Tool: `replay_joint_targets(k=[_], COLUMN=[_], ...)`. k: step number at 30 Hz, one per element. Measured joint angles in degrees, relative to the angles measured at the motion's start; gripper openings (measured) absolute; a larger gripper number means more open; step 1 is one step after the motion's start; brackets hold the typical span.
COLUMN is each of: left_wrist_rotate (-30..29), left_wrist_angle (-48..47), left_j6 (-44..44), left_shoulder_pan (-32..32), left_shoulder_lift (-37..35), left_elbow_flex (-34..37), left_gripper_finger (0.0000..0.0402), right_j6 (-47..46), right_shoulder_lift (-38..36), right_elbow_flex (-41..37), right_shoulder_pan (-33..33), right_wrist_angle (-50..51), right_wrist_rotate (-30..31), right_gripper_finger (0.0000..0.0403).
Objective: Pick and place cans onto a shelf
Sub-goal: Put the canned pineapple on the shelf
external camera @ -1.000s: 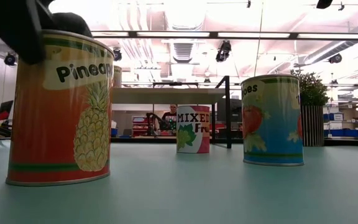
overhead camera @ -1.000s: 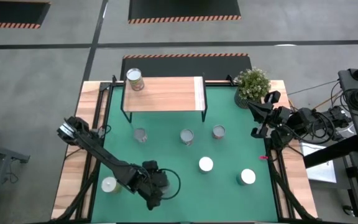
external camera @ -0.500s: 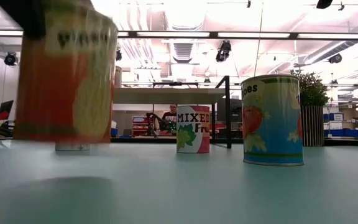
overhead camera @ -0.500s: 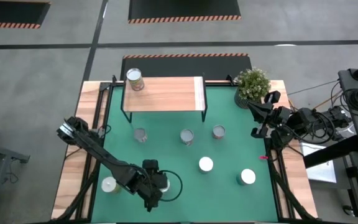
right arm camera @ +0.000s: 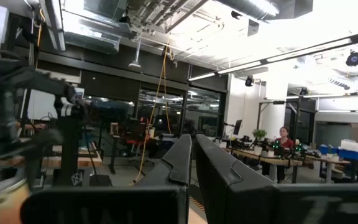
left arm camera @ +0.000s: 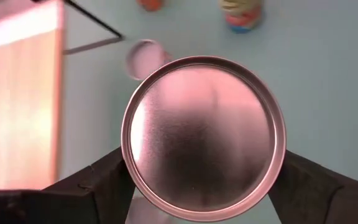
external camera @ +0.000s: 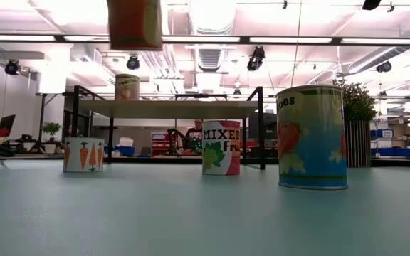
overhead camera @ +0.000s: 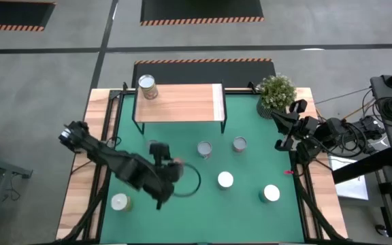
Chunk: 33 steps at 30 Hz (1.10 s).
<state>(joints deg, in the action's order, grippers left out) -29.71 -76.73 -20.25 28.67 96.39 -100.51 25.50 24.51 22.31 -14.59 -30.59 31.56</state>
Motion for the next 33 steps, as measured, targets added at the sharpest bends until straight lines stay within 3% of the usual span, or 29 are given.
replay_joint_targets(k=[16,26,33], left_wrist_rotate=[-0.2,13.2,16.3], left_wrist_angle=[-3.5,10.1,14.3], left_j6=[10.1,12.3,12.8], left_shoulder_pan=[-27.2,-46.4,-52.6], left_shoulder_lift=[-16.4,-26.0,-27.0], left_elbow_flex=[3.8,21.2,27.9], left_gripper_finger=[0.0287,0.0287,0.0287], right_j6=[0.0,0.0,0.0], right_shoulder_lift=[0.0,0.0,0.0], right_elbow_flex=[0.0,0.0,0.0], right_shoulder_pan=[0.0,0.0,0.0], right_wrist_angle=[-0.2,-0.2,-0.2], right_wrist_rotate=[0.0,0.0,0.0], right_gripper_finger=[0.0013,0.0013,0.0013])
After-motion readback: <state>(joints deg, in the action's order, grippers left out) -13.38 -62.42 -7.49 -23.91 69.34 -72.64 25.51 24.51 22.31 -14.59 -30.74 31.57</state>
